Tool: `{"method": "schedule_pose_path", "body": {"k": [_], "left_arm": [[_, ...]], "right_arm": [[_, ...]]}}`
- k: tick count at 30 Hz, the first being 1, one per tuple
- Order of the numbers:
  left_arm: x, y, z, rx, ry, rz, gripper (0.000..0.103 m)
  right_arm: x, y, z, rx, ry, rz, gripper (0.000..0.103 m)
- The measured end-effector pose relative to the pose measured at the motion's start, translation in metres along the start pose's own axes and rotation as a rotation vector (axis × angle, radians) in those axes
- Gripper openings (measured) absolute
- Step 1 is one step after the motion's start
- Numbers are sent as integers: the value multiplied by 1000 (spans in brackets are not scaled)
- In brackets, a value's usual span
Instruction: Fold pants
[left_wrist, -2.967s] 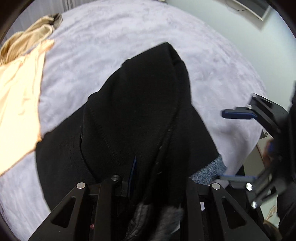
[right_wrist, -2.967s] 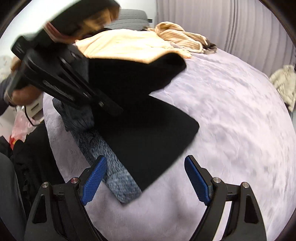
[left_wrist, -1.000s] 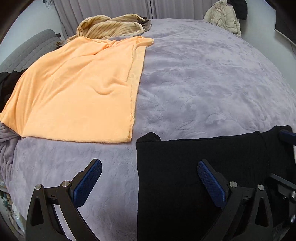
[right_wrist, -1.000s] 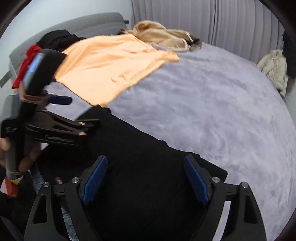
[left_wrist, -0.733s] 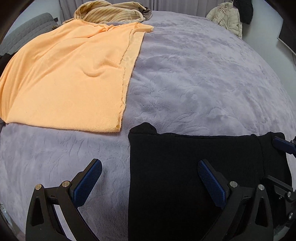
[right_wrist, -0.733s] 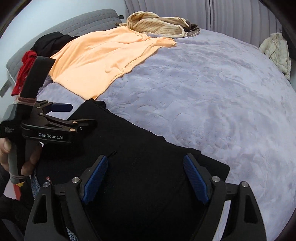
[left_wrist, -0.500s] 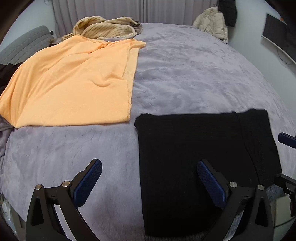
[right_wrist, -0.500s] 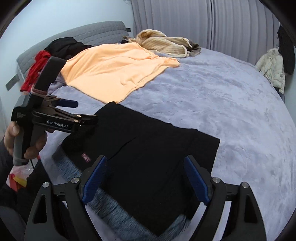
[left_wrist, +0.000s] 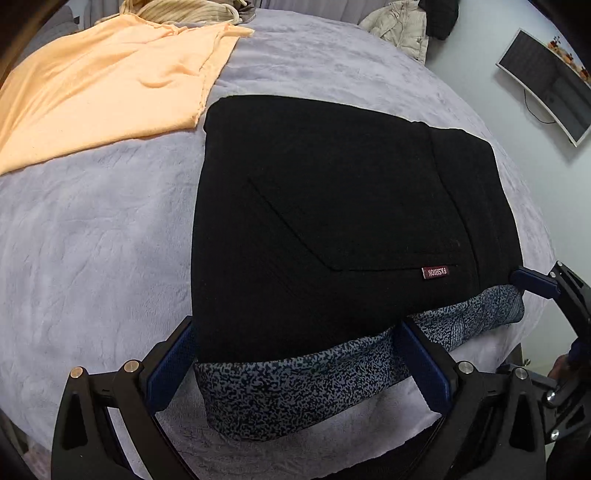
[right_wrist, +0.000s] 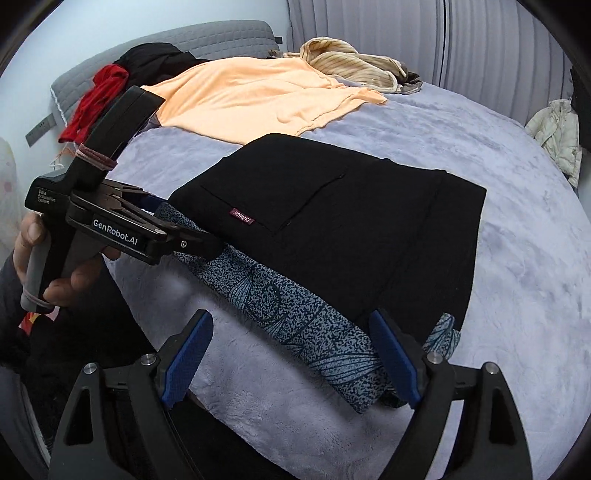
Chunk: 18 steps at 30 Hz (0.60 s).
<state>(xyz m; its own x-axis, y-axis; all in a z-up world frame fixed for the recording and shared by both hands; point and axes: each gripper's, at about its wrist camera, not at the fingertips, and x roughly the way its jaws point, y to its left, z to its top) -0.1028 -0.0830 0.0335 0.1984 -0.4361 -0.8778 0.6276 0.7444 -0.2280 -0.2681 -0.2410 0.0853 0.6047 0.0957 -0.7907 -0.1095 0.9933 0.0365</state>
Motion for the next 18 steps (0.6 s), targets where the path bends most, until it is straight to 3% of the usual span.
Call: {"method": "schedule_pose_path", "body": {"k": [3, 7, 8, 12, 14, 18], "left_arm": [[-3, -6, -3, 28, -26, 45, 103], [0, -9, -1, 7, -22, 59, 103], [-1, -9, -1, 7, -25, 63, 103], [-4, -15, -4, 34, -43, 97, 103], [-4, -19, -6, 41, -45, 102, 103], [-7, -21, -8, 49, -52, 113, 103]], "right_arm": [[-16, -5, 14, 20, -50, -4, 89], [-13, -34, 50, 83, -98, -153, 91], [-3, -46, 59, 130, -82, -178, 91], [52, -82, 78, 291, 28, -128, 95], [75, -86, 77, 297, 82, -142, 103], [66, -72, 73, 271, 69, -197, 103]]}}
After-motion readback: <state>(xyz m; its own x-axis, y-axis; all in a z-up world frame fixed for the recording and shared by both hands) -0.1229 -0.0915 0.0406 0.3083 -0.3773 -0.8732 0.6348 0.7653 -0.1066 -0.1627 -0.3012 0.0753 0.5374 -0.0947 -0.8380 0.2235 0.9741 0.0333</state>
